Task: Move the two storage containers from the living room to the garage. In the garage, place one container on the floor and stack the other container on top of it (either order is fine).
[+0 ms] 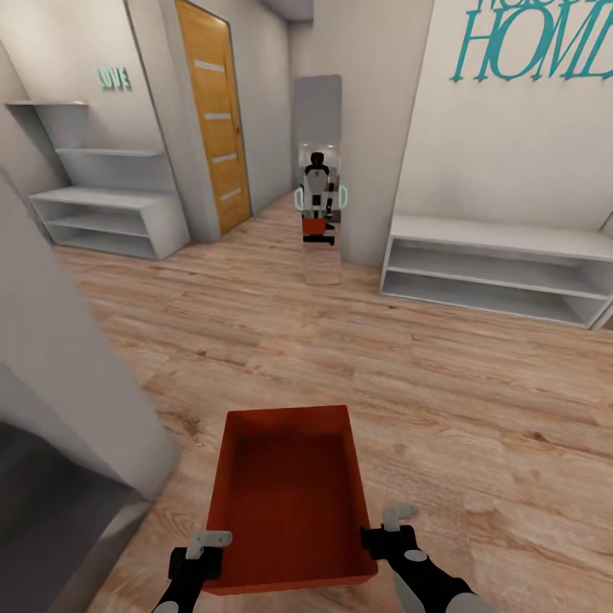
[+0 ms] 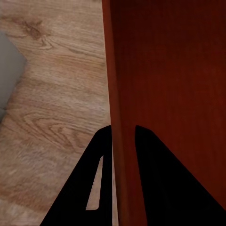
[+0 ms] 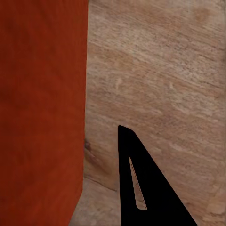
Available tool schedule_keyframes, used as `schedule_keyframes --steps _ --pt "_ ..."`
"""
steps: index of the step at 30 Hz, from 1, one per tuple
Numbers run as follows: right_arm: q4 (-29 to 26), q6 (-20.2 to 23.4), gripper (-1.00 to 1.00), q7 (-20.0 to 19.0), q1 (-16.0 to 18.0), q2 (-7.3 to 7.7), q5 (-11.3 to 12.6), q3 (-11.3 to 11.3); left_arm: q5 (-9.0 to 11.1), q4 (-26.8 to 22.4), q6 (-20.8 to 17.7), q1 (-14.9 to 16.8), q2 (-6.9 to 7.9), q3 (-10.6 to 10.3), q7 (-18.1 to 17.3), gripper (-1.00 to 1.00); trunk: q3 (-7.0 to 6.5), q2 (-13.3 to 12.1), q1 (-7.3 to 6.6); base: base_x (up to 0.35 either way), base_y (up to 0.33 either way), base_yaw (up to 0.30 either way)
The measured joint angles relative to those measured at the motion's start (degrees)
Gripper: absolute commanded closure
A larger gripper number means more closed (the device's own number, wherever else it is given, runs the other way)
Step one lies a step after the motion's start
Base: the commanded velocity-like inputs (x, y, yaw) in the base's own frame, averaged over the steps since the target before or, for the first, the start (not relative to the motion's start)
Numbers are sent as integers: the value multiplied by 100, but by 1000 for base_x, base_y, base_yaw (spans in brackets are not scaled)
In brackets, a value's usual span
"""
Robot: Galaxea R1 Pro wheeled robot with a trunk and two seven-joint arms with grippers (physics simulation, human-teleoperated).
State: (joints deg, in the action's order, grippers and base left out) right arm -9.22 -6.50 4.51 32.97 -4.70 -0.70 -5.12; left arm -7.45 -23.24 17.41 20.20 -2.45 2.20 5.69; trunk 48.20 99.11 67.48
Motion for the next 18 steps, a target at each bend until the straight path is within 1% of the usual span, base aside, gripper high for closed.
schedule_keyframes --steps 18 --pt "0 0 100 0 0 -1 0 0 3 5 0 0 1 4 -4 100 0 0 0 346 0 0"
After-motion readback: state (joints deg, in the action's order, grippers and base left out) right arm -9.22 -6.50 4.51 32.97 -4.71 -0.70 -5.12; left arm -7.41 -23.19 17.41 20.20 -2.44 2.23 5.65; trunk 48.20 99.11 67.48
